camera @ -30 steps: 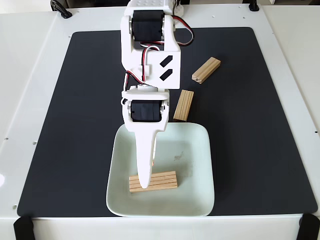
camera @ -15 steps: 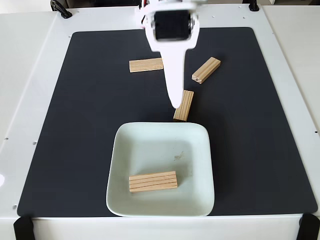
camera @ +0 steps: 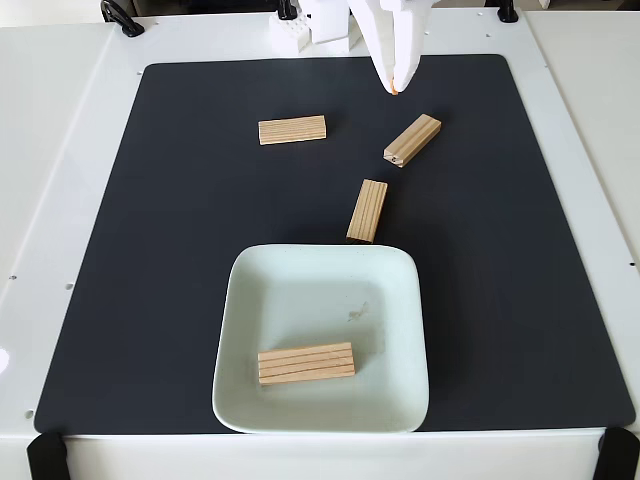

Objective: Pick up the wooden block and place them on the plate.

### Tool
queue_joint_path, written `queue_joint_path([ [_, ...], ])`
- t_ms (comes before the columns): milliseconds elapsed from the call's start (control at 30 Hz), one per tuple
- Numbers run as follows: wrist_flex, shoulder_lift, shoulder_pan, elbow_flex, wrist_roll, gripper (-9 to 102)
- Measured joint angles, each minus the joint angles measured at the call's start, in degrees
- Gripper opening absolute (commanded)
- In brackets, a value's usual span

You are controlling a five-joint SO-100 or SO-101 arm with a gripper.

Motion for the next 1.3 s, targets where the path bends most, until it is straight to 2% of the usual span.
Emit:
queue_joint_path([
  [233,0.7,-0.2,-1.0,3.3,-6.3,0],
  [467,13.2,-10.5,-0.9,-8.2,-6.6,1],
  [733,15.6,-15.9,-0.9,-11.6,-7.3,25],
  [967,15.0,-16.2,-1.3,-9.6,-7.3,25],
  [1300,1.5,-19.1,-2.2,-1.1,-7.3,25],
])
